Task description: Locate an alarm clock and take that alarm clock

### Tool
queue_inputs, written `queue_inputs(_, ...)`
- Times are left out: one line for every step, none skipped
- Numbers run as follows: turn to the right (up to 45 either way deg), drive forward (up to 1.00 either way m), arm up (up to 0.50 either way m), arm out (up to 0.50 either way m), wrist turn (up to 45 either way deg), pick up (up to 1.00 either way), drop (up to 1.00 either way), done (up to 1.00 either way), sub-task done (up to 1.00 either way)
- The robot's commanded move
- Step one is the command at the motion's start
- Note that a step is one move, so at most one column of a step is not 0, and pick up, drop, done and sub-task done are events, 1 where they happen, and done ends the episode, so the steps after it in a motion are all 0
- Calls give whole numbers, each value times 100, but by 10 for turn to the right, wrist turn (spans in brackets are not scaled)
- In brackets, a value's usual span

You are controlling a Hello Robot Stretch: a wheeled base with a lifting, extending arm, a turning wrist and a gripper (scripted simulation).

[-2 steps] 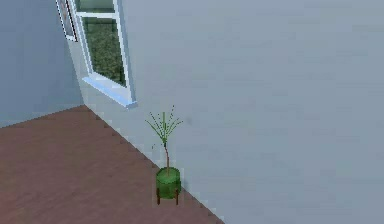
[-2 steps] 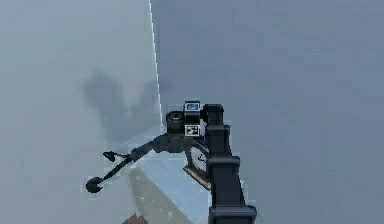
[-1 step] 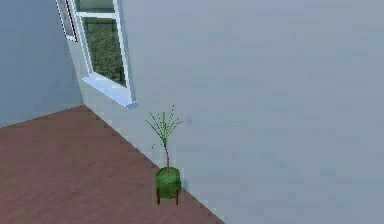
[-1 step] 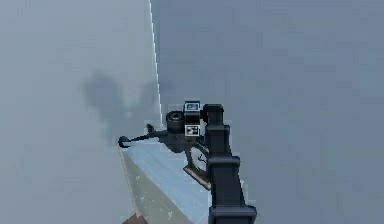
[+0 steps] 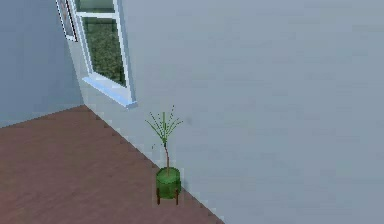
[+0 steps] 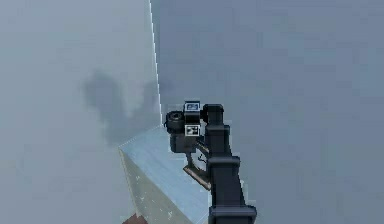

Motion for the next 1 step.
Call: queue_inputs(0, 0, 0, 0, 300, 0, 0, 0, 0)
